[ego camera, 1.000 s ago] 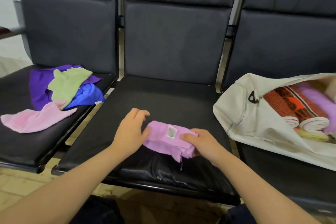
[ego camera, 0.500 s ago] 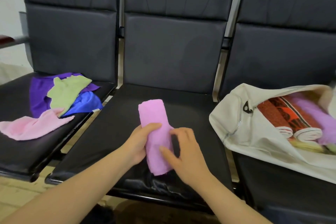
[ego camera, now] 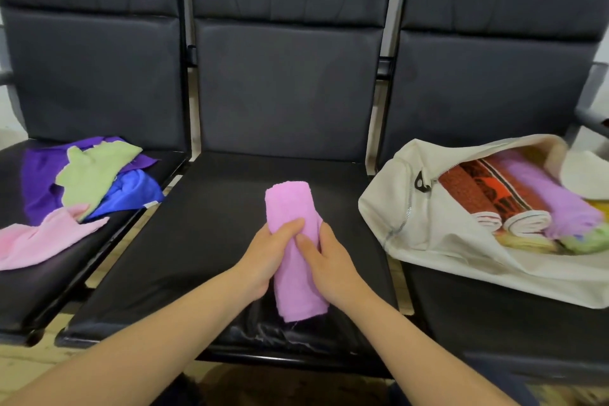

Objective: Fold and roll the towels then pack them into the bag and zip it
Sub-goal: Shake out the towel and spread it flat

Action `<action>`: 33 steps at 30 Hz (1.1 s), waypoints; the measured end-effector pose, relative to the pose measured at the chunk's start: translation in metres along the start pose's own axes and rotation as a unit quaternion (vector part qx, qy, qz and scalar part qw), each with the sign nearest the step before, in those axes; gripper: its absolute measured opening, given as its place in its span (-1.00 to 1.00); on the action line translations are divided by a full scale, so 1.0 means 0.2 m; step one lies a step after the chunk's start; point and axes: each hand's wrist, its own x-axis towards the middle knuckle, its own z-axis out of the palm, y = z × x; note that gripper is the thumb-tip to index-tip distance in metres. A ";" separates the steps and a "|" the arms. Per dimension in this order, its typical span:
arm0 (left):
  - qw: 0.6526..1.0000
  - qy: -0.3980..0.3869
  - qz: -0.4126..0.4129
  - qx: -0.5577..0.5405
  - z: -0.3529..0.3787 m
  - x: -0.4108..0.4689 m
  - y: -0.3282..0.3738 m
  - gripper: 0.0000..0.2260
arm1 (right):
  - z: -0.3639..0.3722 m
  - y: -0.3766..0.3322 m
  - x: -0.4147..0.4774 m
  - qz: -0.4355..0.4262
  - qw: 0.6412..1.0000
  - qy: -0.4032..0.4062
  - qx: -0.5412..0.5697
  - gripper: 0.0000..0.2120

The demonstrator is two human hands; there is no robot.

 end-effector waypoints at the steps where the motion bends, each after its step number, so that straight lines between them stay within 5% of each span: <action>1: 1.000 0.000 0.002 0.011 0.02 0.01 0.03 -0.69 | -0.01 -0.01 0.00 -0.004 1.000 0.013 0.008 -0.73; 10: 0.985 -0.081 0.140 0.061 0.57 0.08 0.46 -0.61 | -0.59 -0.19 -0.02 -0.047 0.979 0.108 0.166 -0.62; 12: 0.979 -0.112 0.160 0.063 0.71 0.10 0.53 -0.72 | -0.78 -0.19 -0.03 -0.072 0.977 0.122 0.157 -0.53; 15: 0.975 -0.080 0.189 0.083 0.94 0.16 0.60 -0.68 | -1.05 -0.16 -0.05 -0.083 0.977 0.153 0.120 -0.46; 18: 0.933 -0.025 0.297 0.200 1.14 0.22 0.61 -0.61 | -1.31 -0.10 -0.11 -0.074 0.978 0.167 0.100 -0.60; 22: 0.800 -0.001 0.459 0.386 1.34 0.26 0.60 -0.79 | -1.59 0.00 -0.21 -0.035 0.974 0.211 0.072 -0.64; 26: 0.510 -0.068 0.544 0.663 1.53 0.34 0.58 -0.72 | -1.79 0.14 -0.30 0.024 0.982 0.181 0.057 -0.65; 30: 0.403 -0.089 0.507 0.757 1.68 0.45 0.62 -0.65 | -1.88 0.22 -0.35 0.064 0.989 0.135 -0.002 -0.67; 33: 0.377 -0.156 0.550 0.729 1.74 0.49 0.65 -0.56 | -1.90 0.27 -0.33 0.064 0.988 0.139 -0.003 -0.66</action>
